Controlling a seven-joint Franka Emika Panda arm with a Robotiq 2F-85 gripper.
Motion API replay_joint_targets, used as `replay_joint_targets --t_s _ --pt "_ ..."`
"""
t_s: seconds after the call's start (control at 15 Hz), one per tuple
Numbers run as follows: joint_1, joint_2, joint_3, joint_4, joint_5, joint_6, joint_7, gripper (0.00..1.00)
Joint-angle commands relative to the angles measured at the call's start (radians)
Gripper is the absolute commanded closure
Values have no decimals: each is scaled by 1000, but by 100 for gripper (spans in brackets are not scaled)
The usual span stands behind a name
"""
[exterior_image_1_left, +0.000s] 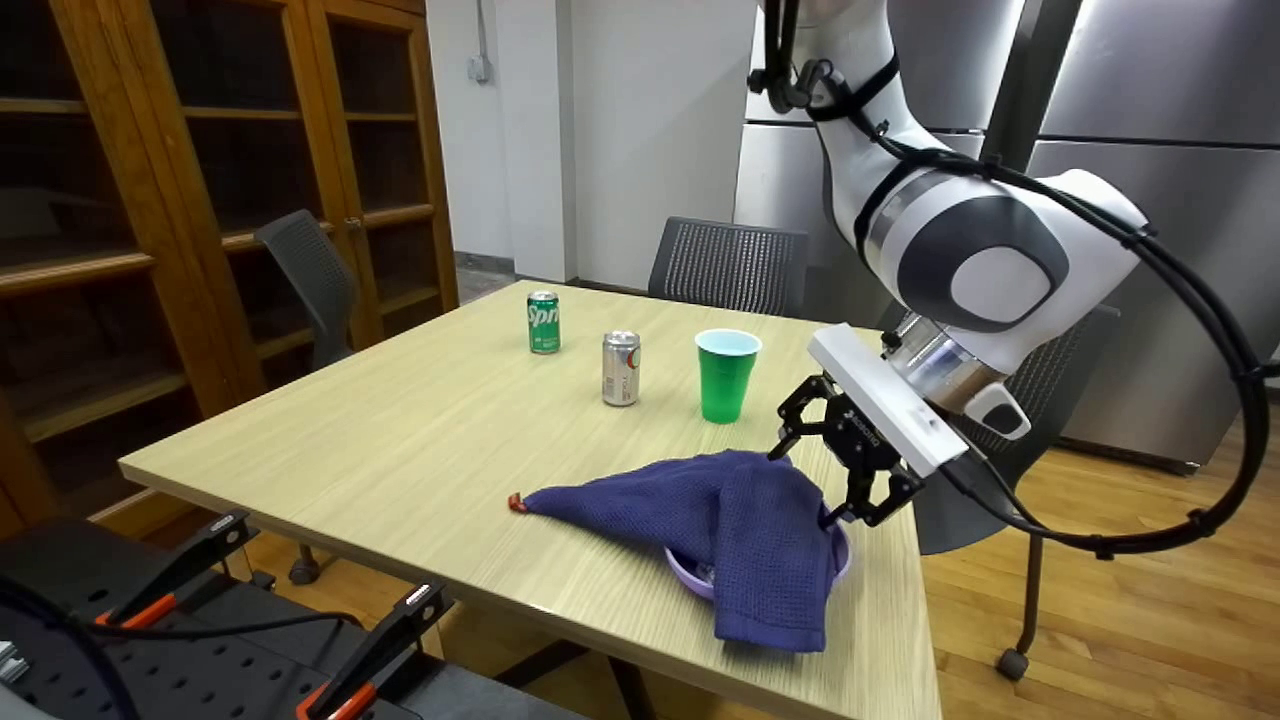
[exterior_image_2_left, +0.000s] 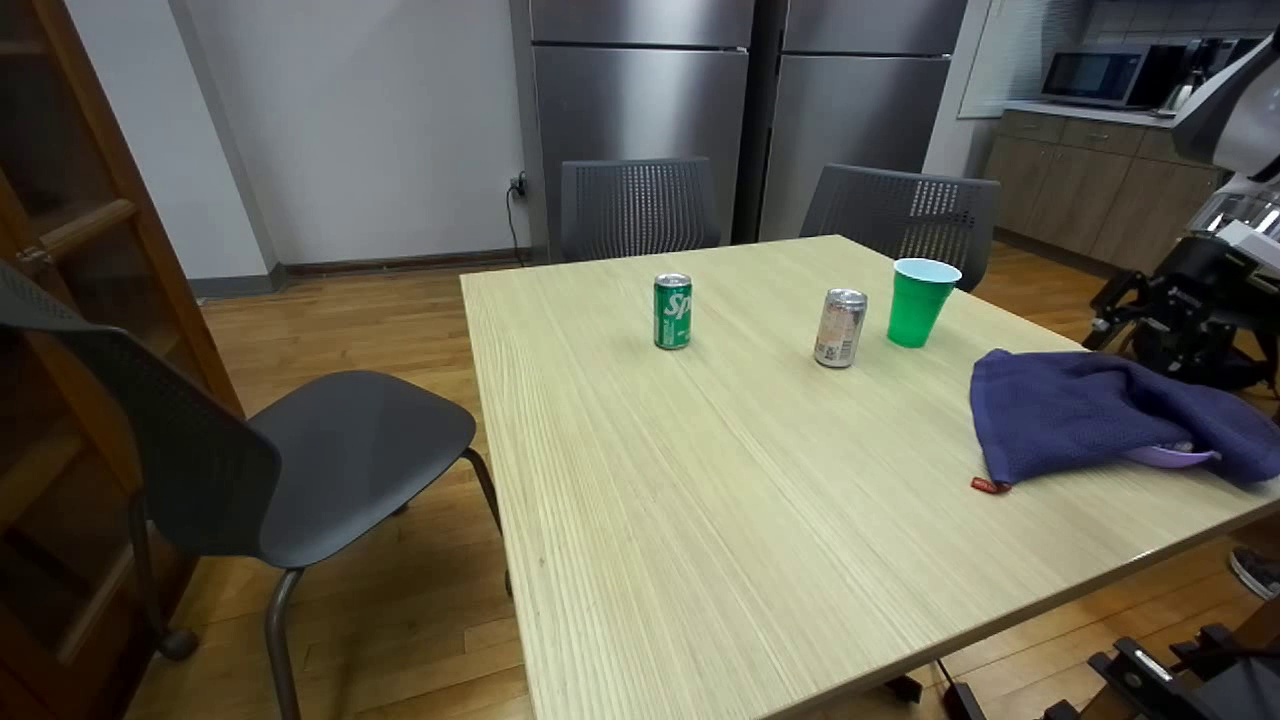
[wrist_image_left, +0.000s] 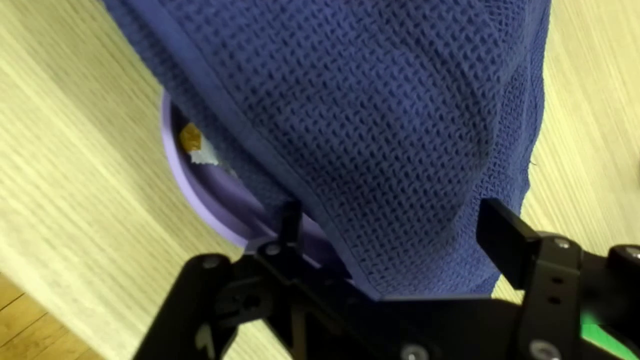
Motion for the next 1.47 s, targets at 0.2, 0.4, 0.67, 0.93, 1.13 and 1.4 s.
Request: replay_joint_targets --t_s 0.2,0.4,0.67,0.93,1.13,1.4 --pt "-36 -5 28 8 12 -4 -25 67" --pt "-35 -9 29 5 11 -3 -25 88" --pt "-32 -20 29 -3 9 -1 -24 100" --pt "-24 -46 23 -14 0 4 -19 99" --pt "-18 -74 17 -23 -6 8 -13 99" --pt "-7 -108 12 -22 -10 13 -2 99"
